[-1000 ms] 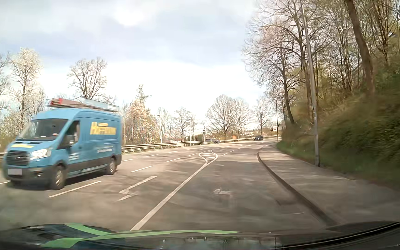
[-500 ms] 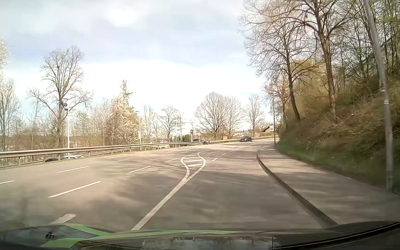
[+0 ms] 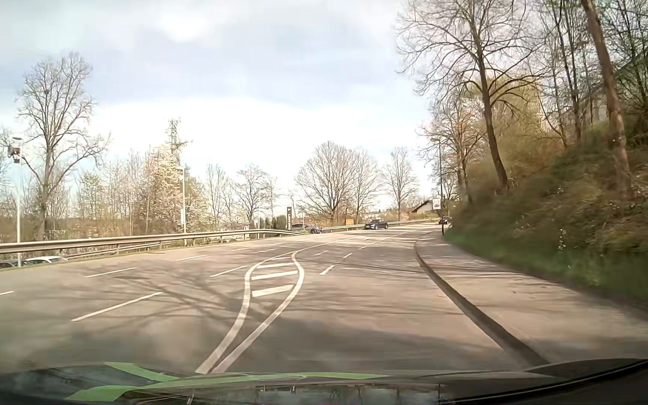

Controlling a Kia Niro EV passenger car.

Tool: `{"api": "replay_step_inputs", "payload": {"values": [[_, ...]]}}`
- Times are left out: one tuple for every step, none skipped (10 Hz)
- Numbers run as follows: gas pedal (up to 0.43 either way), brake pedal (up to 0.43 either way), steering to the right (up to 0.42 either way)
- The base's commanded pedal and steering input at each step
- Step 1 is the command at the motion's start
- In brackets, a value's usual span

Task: Follow the waypoints while adhering to traffic rules and regulations

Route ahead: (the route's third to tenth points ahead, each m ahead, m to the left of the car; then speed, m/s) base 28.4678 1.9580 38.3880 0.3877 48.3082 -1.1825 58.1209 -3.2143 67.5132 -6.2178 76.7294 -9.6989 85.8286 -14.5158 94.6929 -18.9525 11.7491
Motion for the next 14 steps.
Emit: {"api": "replay_step_inputs", "payload": {"values": [[0.039, 0.0, 0.024], [0.039, 0.0, 0.024], [0.039, 0.0, 0.022], [0.039, 0.0, 0.021], [0.047, 0.0, 0.02], [0.047, 0.0, 0.02], [0.059, 0.0, 0.02], [0.079, 0.0, 0.02], [0.098, 0.0, 0.02], [0.098, 0.0, 0.02], [0.11, 0.0, 0.02], [0.11, 0.0, 0.02], [0.118, 0.0, 0.02], [0.13, 0.0, 0.027]]}}
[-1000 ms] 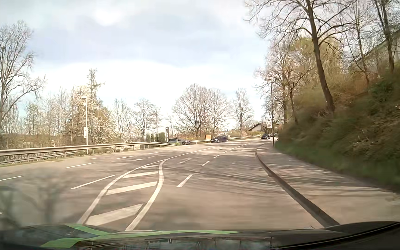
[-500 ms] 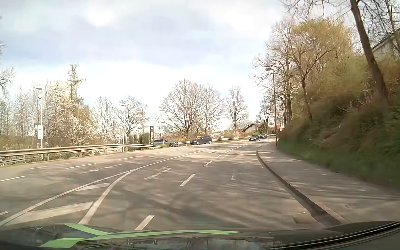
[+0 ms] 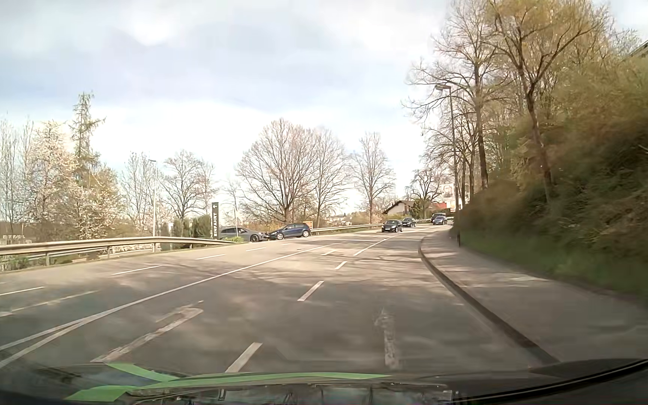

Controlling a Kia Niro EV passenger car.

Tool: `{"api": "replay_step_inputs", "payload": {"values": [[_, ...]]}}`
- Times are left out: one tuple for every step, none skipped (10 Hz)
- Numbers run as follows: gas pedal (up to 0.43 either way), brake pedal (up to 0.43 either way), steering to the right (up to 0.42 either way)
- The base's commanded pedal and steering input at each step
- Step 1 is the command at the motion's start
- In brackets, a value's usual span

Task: Follow the waypoints while adhering to traffic rules and regulations

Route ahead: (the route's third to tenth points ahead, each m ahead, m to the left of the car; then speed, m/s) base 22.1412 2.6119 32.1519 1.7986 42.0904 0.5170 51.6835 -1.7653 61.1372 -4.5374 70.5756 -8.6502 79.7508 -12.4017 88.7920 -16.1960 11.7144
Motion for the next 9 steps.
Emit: {"api": "replay_step_inputs", "payload": {"values": [[0.13, 0.0, 0.035], [0.13, 0.0, 0.037], [0.13, 0.0, 0.037], [0.13, 0.0, 0.033], [0.13, 0.0, 0.03], [0.13, 0.0, 0.03], [0.13, 0.0, 0.03], [0.13, 0.0, 0.029], [0.098, 0.0, 0.028]]}}
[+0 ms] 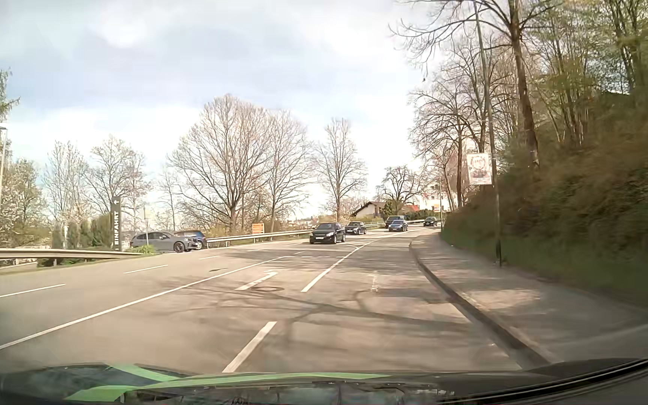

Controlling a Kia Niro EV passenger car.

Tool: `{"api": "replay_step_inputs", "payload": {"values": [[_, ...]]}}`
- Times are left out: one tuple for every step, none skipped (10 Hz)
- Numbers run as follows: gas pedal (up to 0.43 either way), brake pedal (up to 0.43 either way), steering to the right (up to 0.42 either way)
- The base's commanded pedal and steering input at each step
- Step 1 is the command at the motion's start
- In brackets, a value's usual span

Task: Follow the waypoints while adhering to traffic rules and regulations

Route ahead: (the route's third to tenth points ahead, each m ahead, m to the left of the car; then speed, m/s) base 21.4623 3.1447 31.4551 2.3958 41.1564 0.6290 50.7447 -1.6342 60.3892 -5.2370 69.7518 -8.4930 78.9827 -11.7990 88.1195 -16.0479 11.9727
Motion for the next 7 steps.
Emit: {"api": "replay_step_inputs", "payload": {"values": [[0.047, 0.0, 0.026], [0.039, 0.0, 0.023], [0.039, 0.0, 0.021], [0.047, 0.0, 0.021], [0.047, 0.0, 0.021], [0.059, 0.0, 0.021], [0.079, 0.0, 0.02]]}}
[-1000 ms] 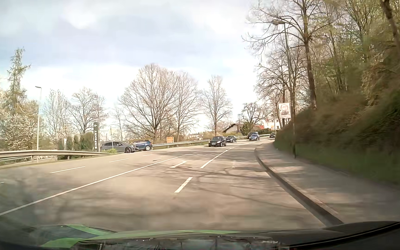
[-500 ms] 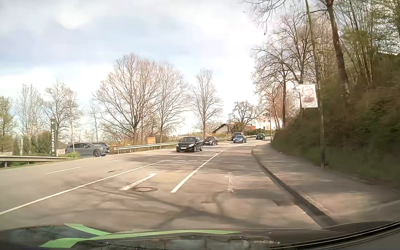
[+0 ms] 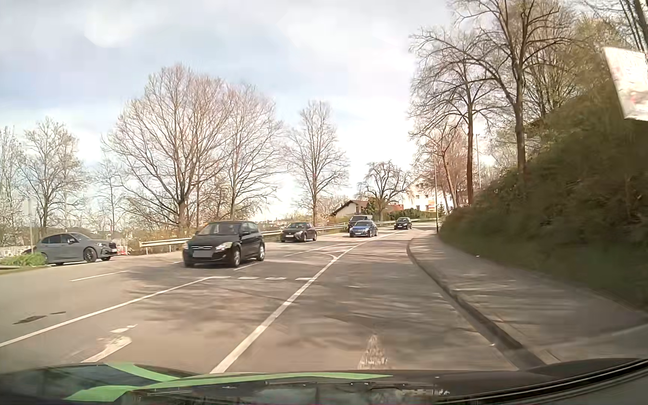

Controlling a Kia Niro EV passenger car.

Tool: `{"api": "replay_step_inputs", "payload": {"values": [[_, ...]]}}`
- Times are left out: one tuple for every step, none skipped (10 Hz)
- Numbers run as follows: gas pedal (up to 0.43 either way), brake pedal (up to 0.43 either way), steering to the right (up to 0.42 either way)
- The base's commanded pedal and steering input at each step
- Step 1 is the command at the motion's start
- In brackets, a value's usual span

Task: Follow the waypoints while adhering to traffic rules and regulations

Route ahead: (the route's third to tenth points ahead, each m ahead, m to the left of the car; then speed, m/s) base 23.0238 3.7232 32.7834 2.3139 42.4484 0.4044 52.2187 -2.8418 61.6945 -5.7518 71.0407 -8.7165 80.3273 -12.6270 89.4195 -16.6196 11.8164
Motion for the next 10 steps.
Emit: {"api": "replay_step_inputs", "payload": {"values": [[0.087, 0.0, 0.02], [0.087, 0.0, 0.02], [0.098, 0.0, 0.02], [0.11, 0.0, 0.02], [0.118, 0.0, 0.02], [0.118, 0.0, 0.02], [0.138, 0.0, 0.02], [0.15, 0.0, 0.02], [0.157, 0.0, 0.02], [0.157, 0.0, 0.02]]}}
